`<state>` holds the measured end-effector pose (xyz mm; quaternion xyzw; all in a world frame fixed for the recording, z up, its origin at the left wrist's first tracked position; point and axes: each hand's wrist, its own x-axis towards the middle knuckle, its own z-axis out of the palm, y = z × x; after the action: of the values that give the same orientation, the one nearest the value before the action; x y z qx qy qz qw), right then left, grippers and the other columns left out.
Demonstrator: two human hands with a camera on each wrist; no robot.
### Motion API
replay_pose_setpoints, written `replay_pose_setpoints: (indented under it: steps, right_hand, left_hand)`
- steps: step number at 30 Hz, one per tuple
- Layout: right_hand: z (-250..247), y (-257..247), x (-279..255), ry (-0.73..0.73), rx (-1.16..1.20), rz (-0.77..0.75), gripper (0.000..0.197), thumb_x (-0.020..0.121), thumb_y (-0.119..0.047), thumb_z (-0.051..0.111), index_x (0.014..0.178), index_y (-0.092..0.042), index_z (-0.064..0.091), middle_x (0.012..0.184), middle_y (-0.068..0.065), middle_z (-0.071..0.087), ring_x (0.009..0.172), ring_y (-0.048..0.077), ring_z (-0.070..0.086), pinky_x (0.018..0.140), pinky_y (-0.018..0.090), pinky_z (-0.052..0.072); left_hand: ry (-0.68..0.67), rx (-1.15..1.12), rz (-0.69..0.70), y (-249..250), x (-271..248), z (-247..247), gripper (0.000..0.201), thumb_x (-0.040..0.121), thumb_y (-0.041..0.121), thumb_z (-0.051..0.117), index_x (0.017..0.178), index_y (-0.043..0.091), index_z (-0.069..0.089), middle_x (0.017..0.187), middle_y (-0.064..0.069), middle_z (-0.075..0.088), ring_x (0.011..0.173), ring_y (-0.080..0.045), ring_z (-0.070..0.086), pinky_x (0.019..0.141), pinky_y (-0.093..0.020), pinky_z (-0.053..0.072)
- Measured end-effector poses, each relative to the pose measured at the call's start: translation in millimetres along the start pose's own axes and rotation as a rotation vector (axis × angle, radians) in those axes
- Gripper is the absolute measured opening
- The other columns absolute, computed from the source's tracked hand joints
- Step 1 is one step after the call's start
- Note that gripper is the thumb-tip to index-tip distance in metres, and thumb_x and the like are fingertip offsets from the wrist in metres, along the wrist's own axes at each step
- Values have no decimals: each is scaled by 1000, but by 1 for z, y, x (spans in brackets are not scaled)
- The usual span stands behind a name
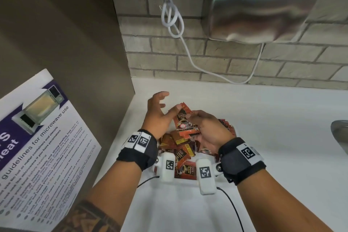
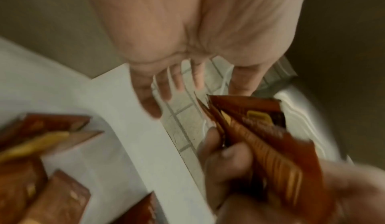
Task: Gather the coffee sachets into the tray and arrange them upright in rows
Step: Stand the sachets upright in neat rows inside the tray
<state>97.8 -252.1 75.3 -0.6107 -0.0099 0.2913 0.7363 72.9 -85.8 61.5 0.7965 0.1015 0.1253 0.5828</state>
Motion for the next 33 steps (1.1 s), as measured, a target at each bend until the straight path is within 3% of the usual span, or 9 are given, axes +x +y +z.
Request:
replay_pose_setpoints:
  steps: [3, 6, 8, 10, 15, 20, 26, 30, 33]
  right_hand:
    - [-1, -3, -3, -37, -12, -24, 23, 99, -11, 57, 120, -2, 55, 102, 18, 72, 89, 30, 72, 75, 44, 60]
    - [-1, -4, -3, 20, -61, -86, 25, 100, -16, 57, 123, -7, 54, 108, 19, 71, 96, 34, 71, 85, 51, 57]
    - [-3, -5, -2, 85, -184, -143, 25, 102, -21, 55, 125, -10, 52, 108, 14, 70, 93, 26, 72, 75, 39, 61]
    - [-6, -5, -1, 135, -327, -201, 25, 103, -27, 52, 126, -16, 49, 109, 6, 70, 93, 19, 72, 77, 34, 61]
    - [-9, 0, 4, 202, -482, -267, 28, 103, -34, 50, 128, -21, 50, 115, 4, 68, 97, 17, 69, 86, 38, 58]
    - [-19, -2, 4, 212, -549, -337, 32, 88, -40, 73, 115, -27, 62, 111, 0, 62, 90, 18, 69, 76, 33, 58]
    - [-30, -7, -1, 180, -438, -310, 28, 81, -25, 82, 103, -18, 66, 93, 0, 72, 79, 19, 70, 74, 40, 58]
    - [-37, -10, -6, 203, -416, -279, 20, 88, -19, 76, 98, -12, 61, 87, 3, 69, 73, 18, 66, 64, 31, 53]
    - [-42, -14, -8, 216, -241, -204, 15, 96, -11, 61, 104, 1, 55, 95, 14, 71, 81, 26, 72, 71, 37, 59]
  left_hand:
    - [-276, -556, -367, 4, 3, 6, 40, 98, 29, 61, 137, 30, 50, 136, -11, 56, 114, -28, 61, 97, -55, 50]
    - [-441, -808, -398, 10, -6, 15, 38, 104, 16, 44, 142, 17, 52, 131, -19, 59, 111, -37, 61, 98, -62, 45]
    - [-502, -915, -401, 13, -9, 19, 40, 105, 13, 39, 143, 17, 51, 137, -21, 57, 112, -41, 61, 89, -65, 51]
    - [-538, -962, -409, 14, -10, 22, 43, 103, 10, 40, 144, 20, 51, 137, -18, 59, 109, -39, 65, 80, -62, 57]
    - [-590, -948, -323, 9, -15, 24, 67, 88, -13, 51, 144, 24, 49, 123, -8, 67, 104, -35, 68, 85, -62, 56]
    - [-516, -698, -255, 11, -18, 21, 61, 92, -16, 55, 136, 27, 51, 113, -9, 68, 88, -30, 72, 64, -39, 62]
    - [-494, -697, -283, 9, -18, 14, 52, 95, -13, 48, 131, 24, 58, 114, -11, 69, 88, -33, 72, 54, -37, 61]
    - [-487, -726, -309, 4, -15, 7, 52, 96, -13, 43, 133, 20, 59, 126, -17, 66, 89, -35, 72, 55, -38, 61]
    - [-440, -674, -294, 4, -14, 4, 46, 96, -7, 52, 131, 21, 60, 128, -15, 66, 92, -36, 72, 51, -34, 60]
